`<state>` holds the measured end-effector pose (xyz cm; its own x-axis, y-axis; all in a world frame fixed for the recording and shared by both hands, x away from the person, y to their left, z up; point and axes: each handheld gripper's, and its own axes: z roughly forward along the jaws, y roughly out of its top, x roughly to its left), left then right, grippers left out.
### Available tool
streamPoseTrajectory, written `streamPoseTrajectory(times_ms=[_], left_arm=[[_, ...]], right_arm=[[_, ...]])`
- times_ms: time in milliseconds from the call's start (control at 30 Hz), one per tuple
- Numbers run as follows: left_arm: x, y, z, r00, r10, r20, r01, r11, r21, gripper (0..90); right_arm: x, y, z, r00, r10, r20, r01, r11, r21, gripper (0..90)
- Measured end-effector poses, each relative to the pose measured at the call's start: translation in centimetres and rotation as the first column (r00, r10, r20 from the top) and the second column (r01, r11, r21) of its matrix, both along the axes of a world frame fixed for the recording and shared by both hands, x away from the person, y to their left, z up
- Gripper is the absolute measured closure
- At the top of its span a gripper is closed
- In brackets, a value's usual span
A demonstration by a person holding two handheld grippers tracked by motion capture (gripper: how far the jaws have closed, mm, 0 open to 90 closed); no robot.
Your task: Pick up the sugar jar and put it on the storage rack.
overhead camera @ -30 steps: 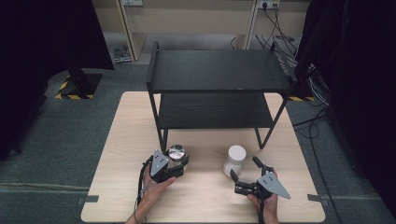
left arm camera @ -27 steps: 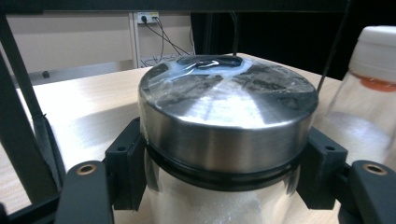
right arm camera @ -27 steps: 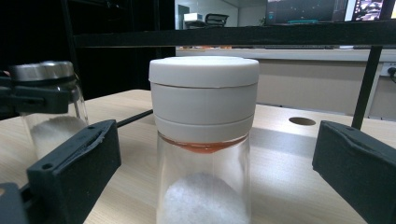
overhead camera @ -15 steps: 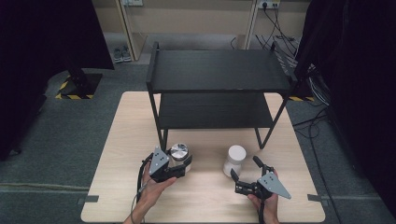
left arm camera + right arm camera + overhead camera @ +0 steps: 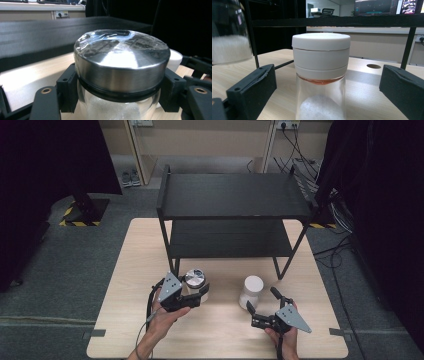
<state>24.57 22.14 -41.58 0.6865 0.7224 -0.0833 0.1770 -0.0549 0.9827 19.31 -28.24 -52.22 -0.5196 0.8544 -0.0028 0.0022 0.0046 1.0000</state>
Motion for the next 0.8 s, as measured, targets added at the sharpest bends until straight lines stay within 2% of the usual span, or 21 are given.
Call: streamPoseTrajectory(times_ms=[67, 133, 200, 233, 333, 367, 400, 500, 600, 633, 667, 700, 733, 767, 800], left_arm=[[0.3, -0.1, 1.4, 0.9999, -0.014, 0.007, 0.014, 0.9999, -0.002, 31.1], [0.4, -0.1, 1.8, 0.9998, -0.017, 0.01, 0.017, 0.9998, -0.005, 31.1], [0.5, -0.2, 2.7, 0.9995, -0.022, 0.022, 0.023, 0.9997, -0.007, 31.1], [0.7, -0.3, 3.6, 0.999, -0.028, 0.035, 0.028, 0.9996, -0.002, 31.2], [0.8, -0.5, 4.6, 0.9983, -0.034, 0.047, 0.034, 0.9994, 0.002, 31.2], [0.9, -0.6, 5.5, 0.9978, -0.038, 0.054, 0.038, 0.9993, 0.004, 31.1], [0.9, -0.6, 5.5, 0.9978, -0.038, 0.054, 0.038, 0.9993, 0.004, 31.1], [1.2, -0.8, 6.9, 0.9973, -0.048, 0.056, 0.048, 0.9988, 0.0, 31.1], [1.5, -0.9, 8.7, 0.9971, -0.062, 0.044, 0.062, 0.9981, 0.0, 31.1], [1.7, -0.8, 9.8, 0.9964, -0.072, 0.046, 0.072, 0.9974, -0.005, 31.1], [1.7, -0.8, 9.8, 0.9964, -0.072, 0.046, 0.072, 0.9974, -0.005, 31.1], [1.8, -0.9, 10.4, 0.9959, -0.074, 0.051, 0.075, 0.9972, -0.004, 31.1], [1.8, -1.0, 11.6, 0.995, -0.075, 0.066, 0.075, 0.9972, 0.002, 31.1], [1.8, -1.0, 11.6, 0.995, -0.075, 0.066, 0.075, 0.9972, 0.002, 31.1], [1.9, -1.0, 12.2, 0.9948, -0.075, 0.068, 0.075, 0.9972, 0.003, 31.1]], right_arm=[[0.0, 0.0, 0.0, 1.0, 0.001, 0.0, -0.001, 1.0, -0.001, 1.1], [0.0, 0.0, 0.0, 1.0, 0.002, 0.0, -0.002, 1.0, 0.0, 1.1], [0.0, 0.0, 0.0, 1.0, 0.002, 0.0, -0.002, 1.0, 0.001, 1.1], [0.0, 0.0, 0.0, 1.0, 0.001, -0.001, -0.001, 1.0, 0.001, 1.1], [0.0, 0.0, 0.0, 1.0, 0.002, -0.002, -0.002, 1.0, 0.002, 1.1], [0.0, 0.1, 0.0, 1.0, 0.002, -0.004, -0.002, 1.0, 0.003, 1.1], [0.0, 0.1, 0.0, 1.0, 0.002, -0.004, -0.002, 1.0, 0.003, 1.1], [0.1, 0.1, -0.1, 1.0, 0.003, -0.006, -0.003, 1.0, 0.002, 1.2], [0.1, 0.1, 0.0, 1.0, 0.003, -0.006, -0.003, 1.0, 0.003, 1.2], [0.1, 0.1, -0.1, 1.0, 0.003, -0.006, -0.003, 1.0, 0.004, 1.2], [0.1, 0.1, -0.1, 1.0, 0.003, -0.006, -0.003, 1.0, 0.004, 1.2], [0.1, 0.1, -0.1, 1.0, 0.003, -0.006, -0.003, 1.0, 0.004, 1.2], [0.1, 0.1, -0.1, 1.0, 0.004, -0.008, -0.004, 1.0, 0.004, 1.1], [0.1, 0.1, -0.1, 1.0, 0.004, -0.008, -0.004, 1.0, 0.004, 1.1], [0.2, 0.1, -0.1, 0.9999, 0.006, -0.009, -0.005, 1.0, 0.005, 1.1]])
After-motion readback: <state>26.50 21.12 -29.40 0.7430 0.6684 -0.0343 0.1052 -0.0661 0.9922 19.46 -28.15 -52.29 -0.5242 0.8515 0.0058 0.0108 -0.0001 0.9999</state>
